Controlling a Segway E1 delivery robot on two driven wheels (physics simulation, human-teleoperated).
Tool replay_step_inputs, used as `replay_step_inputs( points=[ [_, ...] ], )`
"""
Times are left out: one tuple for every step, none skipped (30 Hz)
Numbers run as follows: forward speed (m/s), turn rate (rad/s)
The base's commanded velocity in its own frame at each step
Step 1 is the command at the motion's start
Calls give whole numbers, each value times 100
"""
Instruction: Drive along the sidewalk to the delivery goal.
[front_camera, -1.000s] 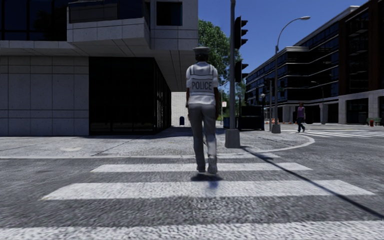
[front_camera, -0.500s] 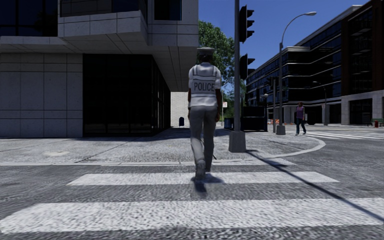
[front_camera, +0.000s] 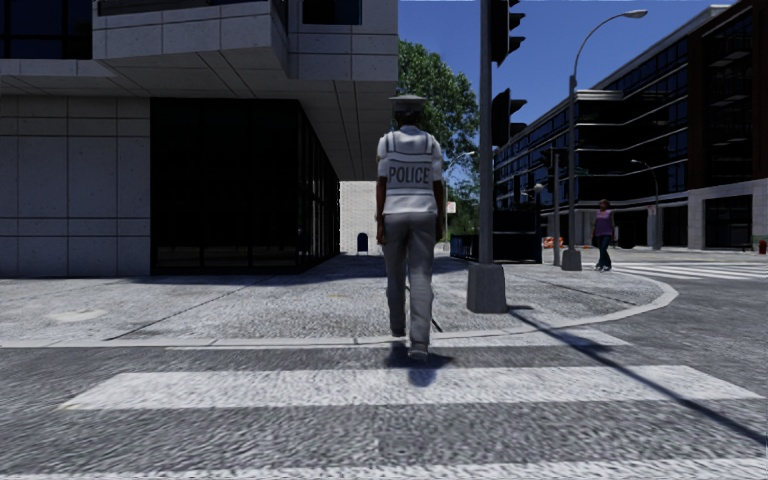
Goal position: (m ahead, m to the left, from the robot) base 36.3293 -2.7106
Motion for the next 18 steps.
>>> replay_step_inputs(
  points=[
    [110, 0],
    [110, 0],
    [110, 0],
    [110, 0],
    [110, 0],
    [110, 0],
    [110, 0],
    [110, 0],
    [110, 0],
    [110, 0],
    [110, 0],
    [110, 0],
    [110, 0],
    [110, 0],
    [110, 0],
    [110, 0],
    [110, 0],
    [110, 0]
  ],
)
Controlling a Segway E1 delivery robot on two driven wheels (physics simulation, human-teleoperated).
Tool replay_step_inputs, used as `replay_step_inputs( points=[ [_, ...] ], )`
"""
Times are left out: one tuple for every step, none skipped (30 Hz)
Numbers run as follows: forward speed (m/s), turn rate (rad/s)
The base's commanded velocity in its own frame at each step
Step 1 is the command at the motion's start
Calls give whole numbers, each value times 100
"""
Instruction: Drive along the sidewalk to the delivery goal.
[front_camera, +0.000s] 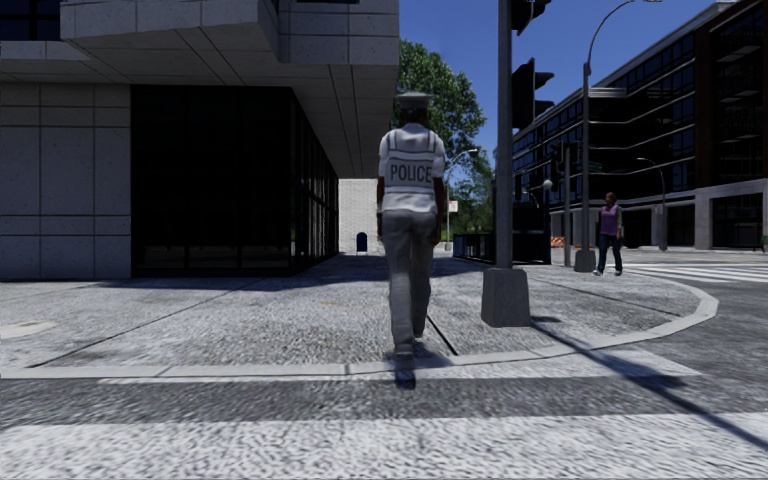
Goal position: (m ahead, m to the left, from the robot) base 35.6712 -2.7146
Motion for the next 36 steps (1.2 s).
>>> replay_step_inputs(
  points=[
    [110, 0],
    [110, 0],
    [110, 0],
    [110, 0],
    [110, 0],
    [110, 0],
    [110, 0],
    [110, 0],
    [110, 0],
    [110, 0],
    [109, 3],
    [109, 3],
    [109, 26],
    [109, 48],
    [109, 53],
    [109, 53],
    [109, 54],
    [109, 54],
    [109, 54],
    [109, 53],
    [109, 49],
    [109, 46],
    [109, 46],
    [109, 45],
    [109, 45],
    [109, 45],
    [109, 45],
    [109, 45],
    [109, 45],
    [109, 45],
    [109, 45],
    [109, 45],
    [109, 45],
    [109, 45],
    [109, 37],
    [109, 37]
  ],
)
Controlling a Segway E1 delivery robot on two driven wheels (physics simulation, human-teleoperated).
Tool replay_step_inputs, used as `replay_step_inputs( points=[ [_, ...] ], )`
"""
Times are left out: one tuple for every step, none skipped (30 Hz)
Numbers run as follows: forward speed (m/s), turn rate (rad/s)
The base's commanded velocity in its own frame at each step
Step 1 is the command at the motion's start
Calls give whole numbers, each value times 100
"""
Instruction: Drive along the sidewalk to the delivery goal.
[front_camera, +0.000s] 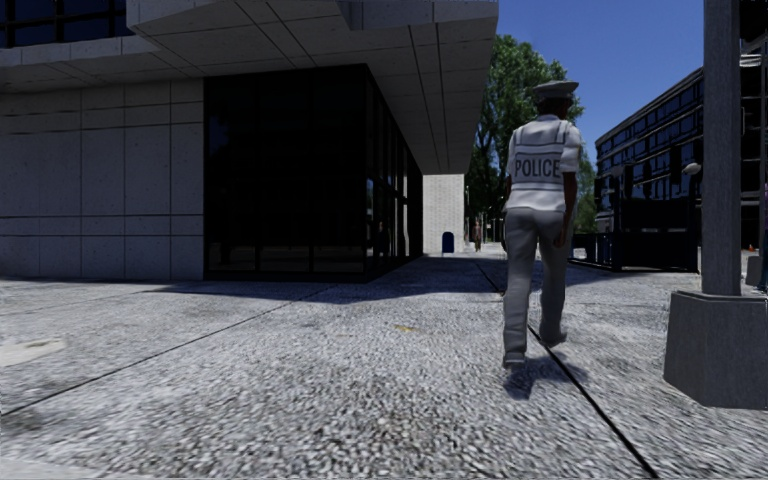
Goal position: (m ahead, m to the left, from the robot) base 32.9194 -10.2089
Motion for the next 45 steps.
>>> replay_step_inputs(
  points=[
    [109, 20],
    [109, 6],
    [109, 0],
    [109, 0],
    [109, 0],
    [109, 0],
    [109, 0],
    [109, 0],
    [109, 0],
    [109, 0],
    [109, 0],
    [109, 0],
    [109, 0],
    [109, 0],
    [109, 0],
    [109, 0],
    [109, 0],
    [111, 0],
    [111, 0],
    [113, 0],
    [115, 0],
    [115, 0],
    [122, 0],
    [127, 0],
    [134, 0],
    [134, 0],
    [140, 0],
    [142, 0],
    [142, 0],
    [143, 0],
    [144, 0],
    [144, 0],
    [144, 0],
    [145, 0],
    [145, 0],
    [145, 0],
    [145, 0],
    [145, 0],
    [145, 0],
    [145, 0],
    [145, 0],
    [145, 0],
    [145, 0],
    [144, 0],
    [144, 0]
  ],
)
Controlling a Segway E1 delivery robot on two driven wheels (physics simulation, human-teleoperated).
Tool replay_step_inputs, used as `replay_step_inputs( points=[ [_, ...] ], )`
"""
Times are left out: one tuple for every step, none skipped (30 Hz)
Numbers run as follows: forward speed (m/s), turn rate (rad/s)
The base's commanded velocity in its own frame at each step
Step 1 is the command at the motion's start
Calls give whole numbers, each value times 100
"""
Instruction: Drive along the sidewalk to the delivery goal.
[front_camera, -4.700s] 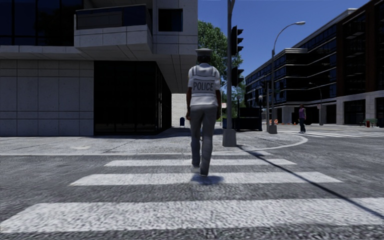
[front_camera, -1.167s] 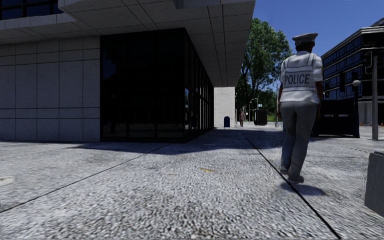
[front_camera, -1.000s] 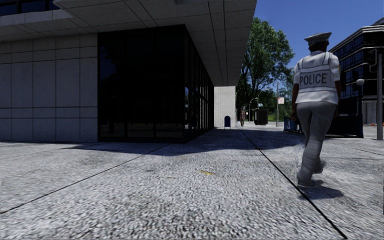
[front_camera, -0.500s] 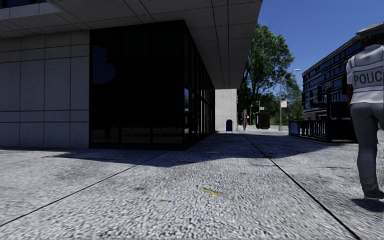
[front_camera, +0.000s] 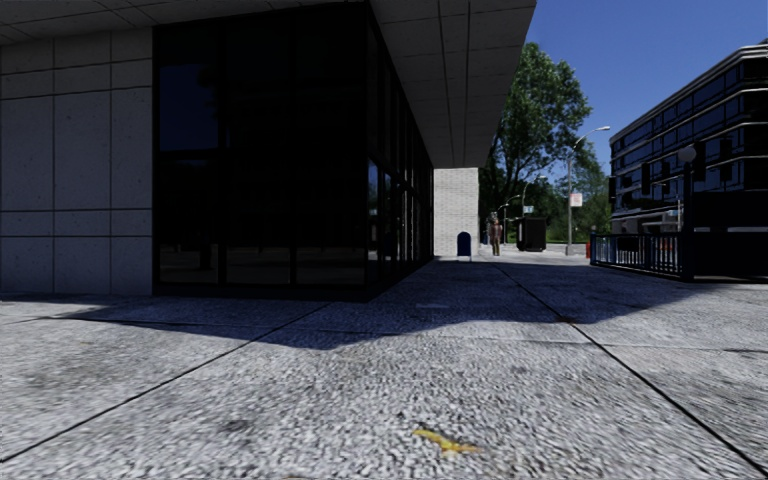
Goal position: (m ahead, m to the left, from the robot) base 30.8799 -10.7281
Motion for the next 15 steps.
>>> replay_step_inputs(
  points=[
    [144, 0],
    [144, 0],
    [144, 0],
    [144, 0],
    [144, 0],
    [144, 0],
    [144, 0],
    [143, 0],
    [143, 0],
    [143, 0],
    [143, 0],
    [143, 0],
    [143, 0],
    [148, 0],
    [160, 0]
  ],
)
